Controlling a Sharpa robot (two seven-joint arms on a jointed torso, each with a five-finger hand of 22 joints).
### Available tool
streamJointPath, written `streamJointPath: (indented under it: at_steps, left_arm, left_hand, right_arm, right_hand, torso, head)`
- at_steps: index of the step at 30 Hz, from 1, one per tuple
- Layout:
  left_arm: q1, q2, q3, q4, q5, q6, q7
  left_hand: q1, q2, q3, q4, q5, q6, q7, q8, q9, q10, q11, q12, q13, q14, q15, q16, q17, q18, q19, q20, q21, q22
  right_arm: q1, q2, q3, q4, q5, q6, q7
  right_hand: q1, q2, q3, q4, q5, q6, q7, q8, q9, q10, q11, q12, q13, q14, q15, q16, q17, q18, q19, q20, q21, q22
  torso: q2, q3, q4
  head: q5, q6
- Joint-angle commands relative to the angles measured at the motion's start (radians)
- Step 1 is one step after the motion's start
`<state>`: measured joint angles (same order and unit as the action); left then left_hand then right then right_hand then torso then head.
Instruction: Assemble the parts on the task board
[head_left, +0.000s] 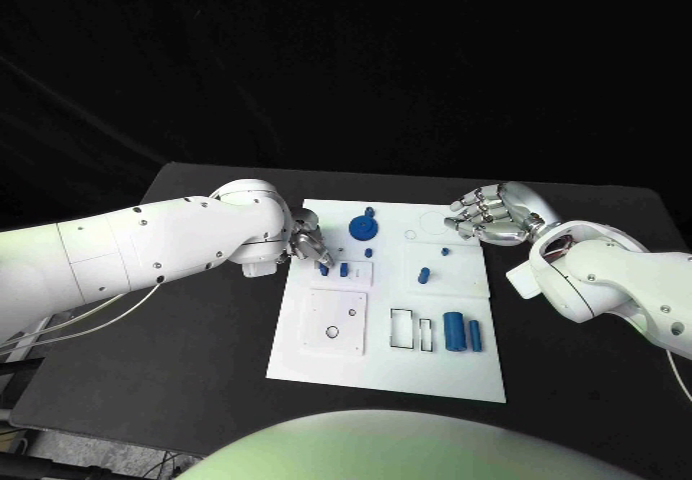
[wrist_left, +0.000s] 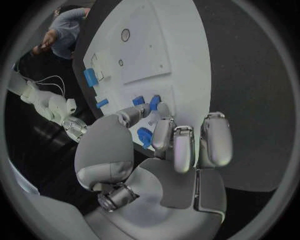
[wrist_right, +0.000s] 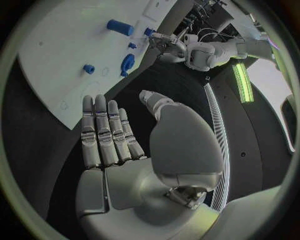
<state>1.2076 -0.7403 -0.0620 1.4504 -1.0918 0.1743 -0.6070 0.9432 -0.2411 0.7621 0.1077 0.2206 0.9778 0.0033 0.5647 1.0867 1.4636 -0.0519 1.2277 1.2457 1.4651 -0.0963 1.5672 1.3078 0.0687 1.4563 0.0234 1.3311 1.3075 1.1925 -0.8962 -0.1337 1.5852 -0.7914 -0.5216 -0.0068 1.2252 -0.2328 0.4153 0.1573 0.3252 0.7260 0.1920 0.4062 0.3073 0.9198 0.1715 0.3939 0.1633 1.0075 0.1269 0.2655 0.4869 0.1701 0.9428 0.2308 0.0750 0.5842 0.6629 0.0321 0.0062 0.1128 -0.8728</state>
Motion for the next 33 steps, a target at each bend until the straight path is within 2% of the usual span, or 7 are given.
streamJointPath:
  at_steps: [1, 7, 12, 21, 33]
  left_arm:
    - [-0.006, 0.002, -0.005, 0.0, 0.018, 0.033, -0.015]
    - [-0.006, 0.002, -0.005, -0.003, 0.017, 0.05, -0.024]
    - [-0.006, 0.002, -0.005, -0.005, 0.012, 0.066, -0.033]
    - [-0.006, 0.002, -0.006, -0.006, 0.002, 0.09, -0.042]
    - [-0.006, 0.002, -0.006, -0.005, -0.001, 0.118, -0.045]
  left_hand:
    - [-0.012, -0.003, -0.018, 0.006, -0.005, 0.004, 0.003, -0.005, -0.001, 0.011, -0.005, -0.005, -0.001, 0.106, -0.005, 0.004, 0.263, -0.017, 0.002, -0.006, -0.003, 0.194]
    - [-0.01, -0.001, -0.045, 0.017, -0.013, 0.003, 0.004, -0.009, -0.002, 0.01, -0.005, -0.005, -0.001, 0.106, -0.005, 0.004, 0.263, -0.017, 0.002, -0.006, -0.004, 0.194]
    - [-0.004, 0.003, -0.081, 0.035, -0.036, 0.003, 0.005, -0.014, -0.004, 0.008, -0.004, -0.007, -0.003, 0.106, -0.004, 0.004, 0.263, -0.017, 0.002, -0.006, -0.005, 0.194]
    - [0.001, 0.005, -0.099, 0.046, -0.046, 0.003, 0.005, -0.016, -0.004, 0.008, -0.003, -0.008, -0.003, 0.106, -0.004, 0.004, 0.263, -0.017, 0.002, -0.006, -0.006, 0.194]
    - [0.019, 0.009, -0.145, 0.073, -0.075, 0.007, 0.006, -0.021, -0.006, 0.007, -0.003, -0.01, -0.005, 0.106, -0.003, 0.004, 0.263, -0.017, 0.002, -0.005, -0.009, 0.194]
  right_arm:
    - [-0.001, 0.0, 0.0, 0.001, -0.002, 0.002, 0.009]
    - [-0.001, 0.0, 0.0, 0.001, -0.002, 0.002, 0.009]
    - [-0.001, 0.0, 0.0, 0.001, -0.002, 0.002, 0.01]
    - [-0.001, 0.0, 0.0, 0.0, -0.001, 0.001, 0.01]
    - [-0.002, 0.001, 0.0, -0.002, 0.0, 0.001, 0.011]
  right_hand:
    - [-0.01, 0.002, -0.007, -0.001, 0.003, -0.007, 0.039, 0.007, -0.002, -0.006, 0.002, -0.004, -0.001, -0.006, 0.001, -0.006, -0.002, 0.008, -0.002, 0.004, -0.005, -0.002]
    - [-0.011, 0.002, -0.008, -0.001, 0.003, -0.007, 0.04, 0.007, -0.002, -0.007, 0.002, -0.003, -0.002, -0.007, 0.002, -0.007, -0.002, 0.008, -0.003, 0.005, -0.006, -0.004]
    - [-0.011, 0.002, -0.01, -0.001, 0.003, -0.008, 0.04, 0.007, -0.003, -0.007, 0.002, -0.003, -0.003, -0.008, 0.002, -0.009, -0.003, 0.008, -0.006, 0.006, -0.007, -0.006]
    - [-0.011, 0.003, -0.014, -0.001, 0.003, -0.009, 0.041, 0.009, -0.004, -0.007, 0.003, -0.002, -0.005, -0.01, 0.004, -0.013, -0.004, 0.007, -0.011, 0.007, -0.01, -0.01]
    - [-0.011, 0.004, -0.015, -0.002, 0.003, -0.009, 0.041, 0.009, -0.005, -0.008, 0.004, -0.001, -0.006, -0.012, 0.005, -0.015, -0.005, 0.007, -0.014, 0.008, -0.011, -0.012]
  torso:
    - [0.0, 0.0, 0.0]
    - [0.0, 0.0001, -0.0004]
    - [0.0, 0.0004, -0.0001]
    - [0.0, -0.0002, 0.0003]
    - [0.001, -0.0002, 0.0005]
  head:
    - [0.0, 0.0]
    - [0.0, 0.0]
    - [0.0, 0.0]
    - [-0.001, 0.0]
    - [-0.001, 0.0]
